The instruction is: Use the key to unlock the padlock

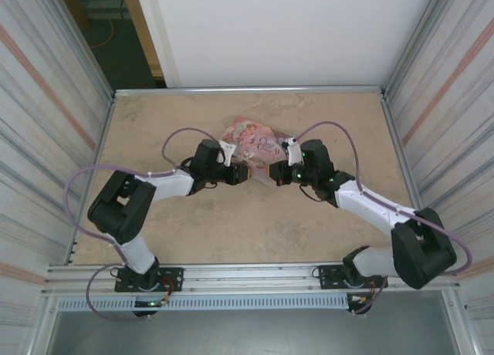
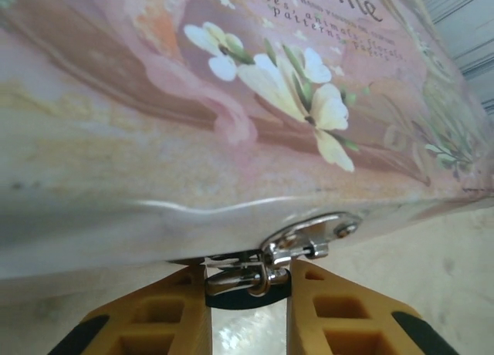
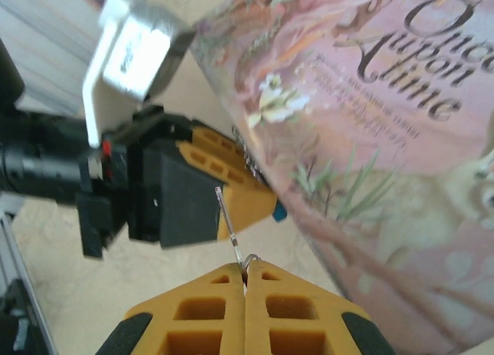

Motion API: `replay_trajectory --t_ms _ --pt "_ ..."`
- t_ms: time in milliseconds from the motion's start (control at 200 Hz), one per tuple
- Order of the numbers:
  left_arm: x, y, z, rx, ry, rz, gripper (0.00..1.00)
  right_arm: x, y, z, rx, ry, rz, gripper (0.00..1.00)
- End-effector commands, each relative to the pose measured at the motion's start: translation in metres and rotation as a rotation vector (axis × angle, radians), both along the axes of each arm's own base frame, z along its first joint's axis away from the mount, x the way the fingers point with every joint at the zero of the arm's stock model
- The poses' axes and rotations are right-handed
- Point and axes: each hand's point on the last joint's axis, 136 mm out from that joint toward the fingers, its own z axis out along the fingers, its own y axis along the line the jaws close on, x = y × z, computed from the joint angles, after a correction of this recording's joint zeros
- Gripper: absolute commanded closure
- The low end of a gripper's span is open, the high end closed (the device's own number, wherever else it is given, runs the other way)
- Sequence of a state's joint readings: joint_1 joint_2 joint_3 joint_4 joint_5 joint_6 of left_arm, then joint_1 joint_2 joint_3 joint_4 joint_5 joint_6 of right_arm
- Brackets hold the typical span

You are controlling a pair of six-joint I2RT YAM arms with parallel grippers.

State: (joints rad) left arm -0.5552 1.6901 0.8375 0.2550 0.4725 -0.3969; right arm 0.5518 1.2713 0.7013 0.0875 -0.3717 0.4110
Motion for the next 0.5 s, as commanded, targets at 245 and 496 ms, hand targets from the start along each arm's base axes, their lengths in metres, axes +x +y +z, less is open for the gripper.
replay_trajectory --t_ms 245,496 --pt "-0.033 -0.014 0.055 -0.103 0.152 -0.019 0.78 -0.047 -0.003 -0.032 -0.203 -0.159 0.059 1.0" --pt "-0.04 -0.014 0.066 -0.113 0.232 0.003 0.79 -0.056 0.005 -0.052 -0.323 -0.263 0.069 1.0"
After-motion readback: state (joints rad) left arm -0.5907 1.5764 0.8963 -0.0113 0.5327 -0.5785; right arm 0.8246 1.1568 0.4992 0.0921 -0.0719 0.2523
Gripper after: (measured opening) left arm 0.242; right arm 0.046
